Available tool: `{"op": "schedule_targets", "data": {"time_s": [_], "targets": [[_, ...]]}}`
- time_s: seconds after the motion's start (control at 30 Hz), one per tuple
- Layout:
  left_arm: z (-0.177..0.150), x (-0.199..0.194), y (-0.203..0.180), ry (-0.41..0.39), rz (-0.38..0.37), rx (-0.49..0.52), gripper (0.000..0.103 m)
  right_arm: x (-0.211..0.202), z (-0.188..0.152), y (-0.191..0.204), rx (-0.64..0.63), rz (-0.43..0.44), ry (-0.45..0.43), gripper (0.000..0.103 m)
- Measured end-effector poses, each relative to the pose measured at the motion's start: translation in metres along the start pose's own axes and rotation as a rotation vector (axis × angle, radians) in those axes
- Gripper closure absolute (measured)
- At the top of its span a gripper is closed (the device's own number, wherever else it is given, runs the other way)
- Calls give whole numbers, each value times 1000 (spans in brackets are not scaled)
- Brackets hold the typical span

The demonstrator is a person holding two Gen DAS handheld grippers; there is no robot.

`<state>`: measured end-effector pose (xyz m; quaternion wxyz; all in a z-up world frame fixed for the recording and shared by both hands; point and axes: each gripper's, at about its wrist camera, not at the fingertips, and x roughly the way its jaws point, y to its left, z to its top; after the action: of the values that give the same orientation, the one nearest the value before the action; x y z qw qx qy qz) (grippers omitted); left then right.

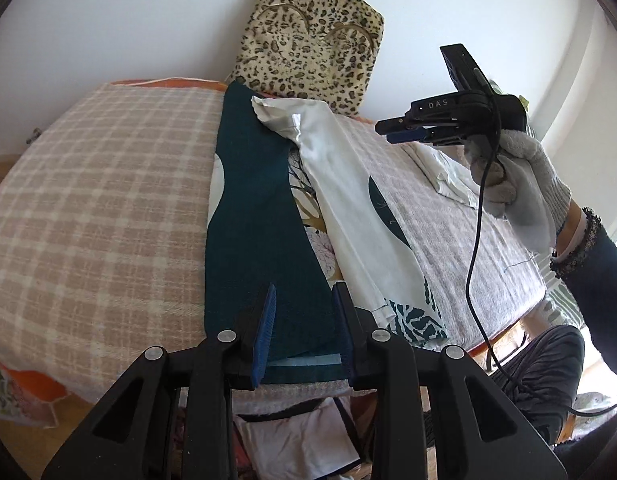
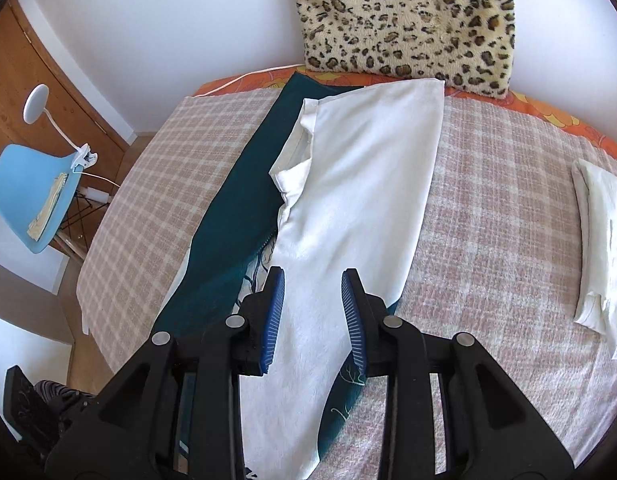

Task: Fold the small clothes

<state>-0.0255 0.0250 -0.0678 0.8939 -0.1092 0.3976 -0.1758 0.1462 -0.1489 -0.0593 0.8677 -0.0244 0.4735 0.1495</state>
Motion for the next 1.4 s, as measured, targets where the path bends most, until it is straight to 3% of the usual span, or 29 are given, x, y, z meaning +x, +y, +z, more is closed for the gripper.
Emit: {"op": "schedule_targets", "data": {"time_s": [0.23, 0.37, 0.63, 0.77, 0.93, 1.03, 1.17, 1.27, 1.4], "targets": [[44, 6, 19, 12, 26, 91, 76, -2, -91, 26, -28, 104, 46, 78], [63, 18, 32, 15, 19, 71, 76, 13, -130, 49, -63, 159, 85, 78], [63, 33, 58, 48, 29, -6, 76, 45, -158, 84, -140, 180, 141, 78], [61, 29, 60, 45, 29, -17, 76, 41, -169, 106, -178, 396, 190, 78], [52, 27, 61, 55, 17, -14, 76, 25, -175, 109, -211, 317, 139, 78], [41, 33, 66, 107, -13, -38, 76, 16, -177, 90, -167, 127, 93, 78], [27, 35, 71, 154, -33, -75, 63, 1, -189, 45, -12, -66, 67, 76], [20, 37, 73, 187, -46, -96, 62, -5, -204, 23, 96, -77, 90, 72], [13, 42, 70, 223, -61, -101, 62, -10, -212, 24, 112, -55, 93, 70]]}}
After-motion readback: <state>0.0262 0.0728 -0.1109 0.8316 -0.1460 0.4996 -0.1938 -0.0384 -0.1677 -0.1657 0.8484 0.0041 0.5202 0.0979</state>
